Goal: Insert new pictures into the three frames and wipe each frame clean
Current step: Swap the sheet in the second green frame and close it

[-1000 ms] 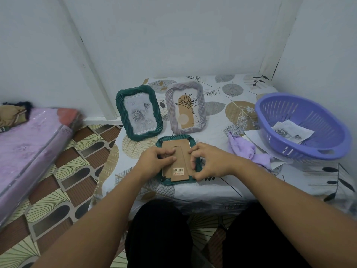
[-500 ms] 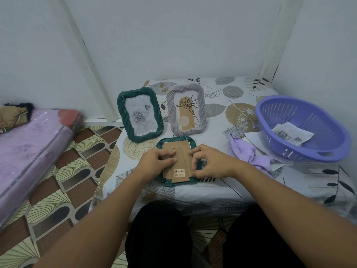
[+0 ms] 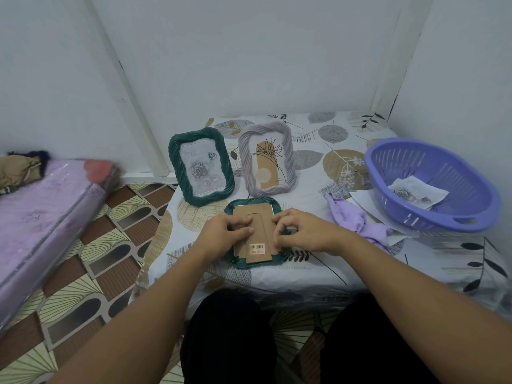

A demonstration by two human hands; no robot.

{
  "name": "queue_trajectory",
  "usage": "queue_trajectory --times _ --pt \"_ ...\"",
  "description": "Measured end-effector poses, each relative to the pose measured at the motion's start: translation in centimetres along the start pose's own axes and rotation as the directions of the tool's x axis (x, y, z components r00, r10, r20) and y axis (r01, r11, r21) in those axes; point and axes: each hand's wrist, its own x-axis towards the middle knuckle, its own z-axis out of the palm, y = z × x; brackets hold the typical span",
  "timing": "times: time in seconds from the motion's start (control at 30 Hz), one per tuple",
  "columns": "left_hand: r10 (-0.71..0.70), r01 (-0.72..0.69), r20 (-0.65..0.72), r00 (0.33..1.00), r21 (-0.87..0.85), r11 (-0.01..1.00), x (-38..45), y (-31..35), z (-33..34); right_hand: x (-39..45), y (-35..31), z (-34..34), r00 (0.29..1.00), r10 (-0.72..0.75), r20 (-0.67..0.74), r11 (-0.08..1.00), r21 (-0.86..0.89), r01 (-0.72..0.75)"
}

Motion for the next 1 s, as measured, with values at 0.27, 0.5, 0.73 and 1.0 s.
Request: queue_trajectory --times 0.27,0.5,0.73,1.0 --pt "-0.016 0.053 -0.214 0.977 0.166 0.985 -0.8 0.7 -1.2 0.2 -0.4 -0.3 0.905 0.137 -0.403 0.988 0.127 -0.093" --pt "-0.104 0.192 -0.265 0.959 0.335 0.922 -1.2 0.0 -1.8 0.5 -0.4 0.1 0.876 0.388 -0.286 0.913 0.252 -0.322" --pt "-0.138 0.206 -0.245 0.960 0.278 0.938 -1.6 0.7 -1.8 0.6 -2.0 0.1 0.852 0.499 -0.159 0.819 0.409 -0.403" --pt "-0.017 0.105 -0.262 0.965 0.324 0.940 -2.3 3.7 -2.1 0.8 -2.8 0.8 0.867 0.485 -0.111 0.722 0.610 -0.326"
